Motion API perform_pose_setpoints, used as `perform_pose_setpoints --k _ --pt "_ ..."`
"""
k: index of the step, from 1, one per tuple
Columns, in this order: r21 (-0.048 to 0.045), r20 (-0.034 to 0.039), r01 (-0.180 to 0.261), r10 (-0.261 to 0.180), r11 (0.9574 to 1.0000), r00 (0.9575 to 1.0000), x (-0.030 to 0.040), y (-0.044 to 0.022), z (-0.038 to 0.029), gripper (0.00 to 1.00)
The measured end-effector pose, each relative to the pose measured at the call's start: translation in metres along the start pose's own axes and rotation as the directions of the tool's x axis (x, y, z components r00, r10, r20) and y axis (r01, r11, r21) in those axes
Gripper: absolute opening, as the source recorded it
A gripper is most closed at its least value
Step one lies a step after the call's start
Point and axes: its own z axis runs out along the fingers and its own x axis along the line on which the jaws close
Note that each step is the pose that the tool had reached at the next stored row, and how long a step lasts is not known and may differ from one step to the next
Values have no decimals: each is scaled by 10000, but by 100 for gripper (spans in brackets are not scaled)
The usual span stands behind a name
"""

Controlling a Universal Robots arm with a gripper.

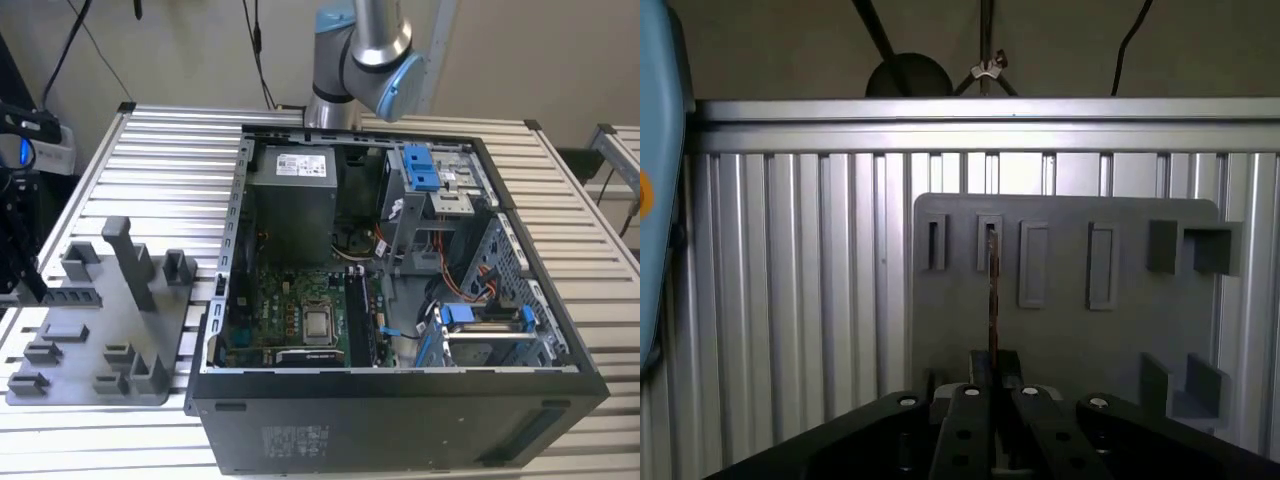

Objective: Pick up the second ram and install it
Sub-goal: 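Pick up the second ram and move it above second insertion slot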

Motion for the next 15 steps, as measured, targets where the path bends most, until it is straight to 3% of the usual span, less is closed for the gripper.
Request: perform_pose_setpoints --k 15 --pt "-2 0 -42 42 10000 10000 4 0 -121 14"
